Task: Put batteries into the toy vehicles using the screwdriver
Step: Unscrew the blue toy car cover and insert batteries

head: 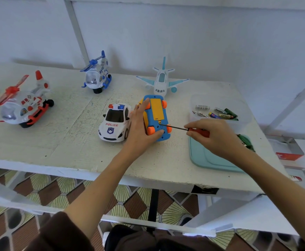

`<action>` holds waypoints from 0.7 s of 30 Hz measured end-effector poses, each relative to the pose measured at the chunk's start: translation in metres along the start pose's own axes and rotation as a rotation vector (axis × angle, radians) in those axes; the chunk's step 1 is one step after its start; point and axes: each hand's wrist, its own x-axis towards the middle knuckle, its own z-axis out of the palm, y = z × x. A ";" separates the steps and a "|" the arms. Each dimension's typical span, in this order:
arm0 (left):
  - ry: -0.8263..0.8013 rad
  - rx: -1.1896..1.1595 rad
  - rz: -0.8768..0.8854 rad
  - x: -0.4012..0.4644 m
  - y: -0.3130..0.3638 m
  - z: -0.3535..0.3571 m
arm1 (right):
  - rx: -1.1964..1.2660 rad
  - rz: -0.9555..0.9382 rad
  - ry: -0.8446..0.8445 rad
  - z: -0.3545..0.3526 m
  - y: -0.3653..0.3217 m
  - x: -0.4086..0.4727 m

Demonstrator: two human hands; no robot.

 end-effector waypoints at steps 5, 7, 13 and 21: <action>0.023 -0.023 0.007 -0.002 0.004 0.001 | -0.082 -0.063 -0.004 0.009 -0.004 -0.003; 0.049 -0.026 0.014 -0.004 0.005 0.003 | -0.101 -0.092 0.008 0.014 -0.005 -0.005; 0.092 -0.036 0.022 -0.006 0.008 0.004 | -0.091 -0.176 0.044 0.028 -0.007 -0.006; 0.070 -0.140 -0.045 -0.009 0.015 0.004 | -0.050 -0.197 0.082 0.040 -0.004 -0.004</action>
